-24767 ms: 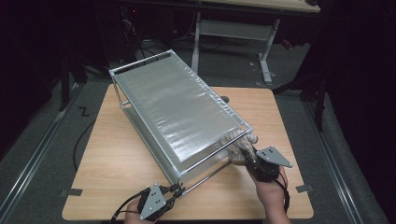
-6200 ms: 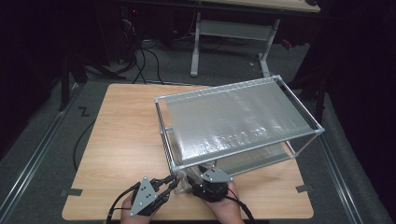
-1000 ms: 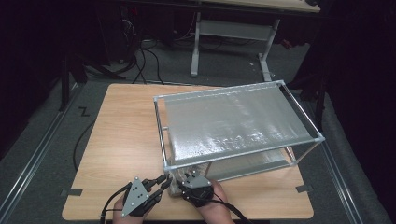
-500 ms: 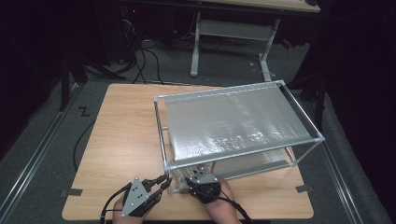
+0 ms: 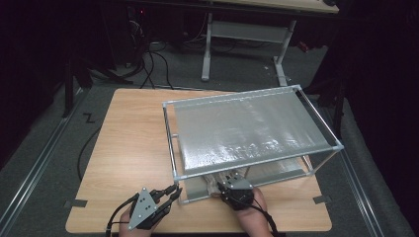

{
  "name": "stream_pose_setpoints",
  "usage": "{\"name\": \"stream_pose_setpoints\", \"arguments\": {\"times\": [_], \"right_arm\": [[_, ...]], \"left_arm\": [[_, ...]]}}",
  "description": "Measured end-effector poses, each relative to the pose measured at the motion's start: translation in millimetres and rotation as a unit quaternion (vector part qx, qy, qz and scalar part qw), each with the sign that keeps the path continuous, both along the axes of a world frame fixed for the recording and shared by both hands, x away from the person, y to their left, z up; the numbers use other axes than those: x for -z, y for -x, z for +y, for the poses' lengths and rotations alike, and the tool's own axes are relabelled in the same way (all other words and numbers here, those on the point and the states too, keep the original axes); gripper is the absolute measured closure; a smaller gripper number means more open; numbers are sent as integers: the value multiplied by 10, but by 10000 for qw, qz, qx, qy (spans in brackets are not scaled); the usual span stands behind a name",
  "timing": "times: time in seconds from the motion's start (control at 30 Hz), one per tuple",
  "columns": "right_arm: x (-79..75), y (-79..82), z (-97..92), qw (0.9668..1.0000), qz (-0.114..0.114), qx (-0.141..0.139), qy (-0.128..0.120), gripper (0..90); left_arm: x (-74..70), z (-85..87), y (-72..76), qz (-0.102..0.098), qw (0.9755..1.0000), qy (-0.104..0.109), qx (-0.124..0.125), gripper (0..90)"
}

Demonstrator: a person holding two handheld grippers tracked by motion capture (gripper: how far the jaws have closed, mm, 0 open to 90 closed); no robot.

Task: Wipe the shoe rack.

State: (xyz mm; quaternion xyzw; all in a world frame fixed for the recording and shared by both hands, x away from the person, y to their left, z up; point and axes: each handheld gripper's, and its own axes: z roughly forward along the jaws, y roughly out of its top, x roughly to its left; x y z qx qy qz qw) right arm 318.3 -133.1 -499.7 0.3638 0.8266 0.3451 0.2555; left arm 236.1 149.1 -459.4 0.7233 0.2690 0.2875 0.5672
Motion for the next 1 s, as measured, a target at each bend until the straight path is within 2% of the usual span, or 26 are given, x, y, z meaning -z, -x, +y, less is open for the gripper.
{"name": "stream_pose_setpoints", "arguments": {"times": [0.07, 0.43, 0.7, 0.73, 0.77, 0.87, 0.97, 1.0], "right_arm": [[-4, -16, -94, 9999, 46, 149, -3, 606], [0, -168, -597, 9972, -60, 742, -2, 605], [-16, -277, -1022, 9924, -125, 1222, 49, 607], [-16, -277, -1022, 9924, -125, 1222, 49, 607], [-16, -304, -1136, 9910, -136, 1330, 48, 607], [-21, -340, -1304, 9882, -151, 1526, 47, 607], [-28, -374, -1463, 9843, -161, 1755, 43, 607], [-28, -374, -1463, 9843, -161, 1755, 43, 607]], "left_arm": [[1, 1, -2, 3, 10000, 11, 4, 790], [-4, 6, -4, 32, 10000, 19, 17, 790], [-4, 13, -9, 62, 10000, 28, 44, 791], [-4, 13, -9, 62, 10000, 28, 44, 791], [-5, 14, -10, 62, 10000, 27, 46, 791], [-5, 13, -9, 62, 10000, 25, 42, 791], [-5, 13, -9, 62, 10000, 24, 42, 791], [-5, 13, -9, 62, 10000, 24, 42, 791]]}}
